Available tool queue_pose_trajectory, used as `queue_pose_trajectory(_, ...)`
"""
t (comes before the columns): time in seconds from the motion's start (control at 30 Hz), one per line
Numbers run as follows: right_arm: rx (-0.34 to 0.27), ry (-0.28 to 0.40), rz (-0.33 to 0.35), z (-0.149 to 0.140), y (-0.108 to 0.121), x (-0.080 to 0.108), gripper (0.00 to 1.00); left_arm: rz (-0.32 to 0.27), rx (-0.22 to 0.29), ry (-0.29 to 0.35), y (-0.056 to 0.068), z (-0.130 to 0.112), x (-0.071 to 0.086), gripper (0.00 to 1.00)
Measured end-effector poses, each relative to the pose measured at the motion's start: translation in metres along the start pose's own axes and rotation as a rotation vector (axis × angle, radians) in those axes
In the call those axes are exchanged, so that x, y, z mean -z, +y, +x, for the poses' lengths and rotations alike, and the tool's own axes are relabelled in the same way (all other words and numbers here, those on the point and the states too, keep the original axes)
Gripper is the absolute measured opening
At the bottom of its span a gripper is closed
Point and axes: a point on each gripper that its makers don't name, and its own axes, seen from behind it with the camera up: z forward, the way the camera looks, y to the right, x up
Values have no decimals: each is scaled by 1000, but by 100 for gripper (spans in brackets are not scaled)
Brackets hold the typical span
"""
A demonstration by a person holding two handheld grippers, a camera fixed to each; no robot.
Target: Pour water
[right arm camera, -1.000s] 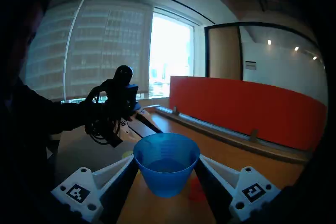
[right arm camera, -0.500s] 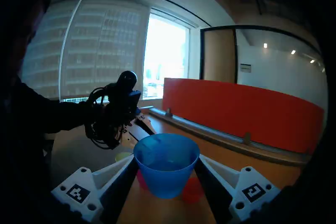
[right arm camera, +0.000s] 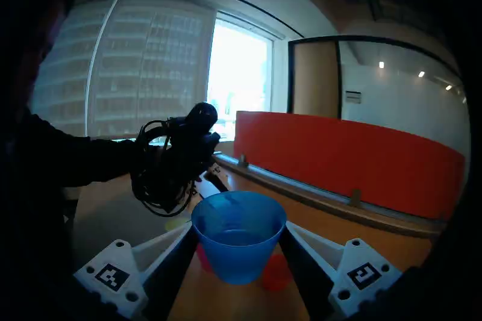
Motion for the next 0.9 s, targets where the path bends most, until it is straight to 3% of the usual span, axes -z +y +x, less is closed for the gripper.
queue_pose_trajectory(0.47,-4,-5,-5,-8,4,5,89,-10,-31,-123,3,-2,-29,99)
queue_pose_trajectory(0.9,-16,-5,-17,-15,12,11,89,-4,-23,-174,3,1,-49,100)
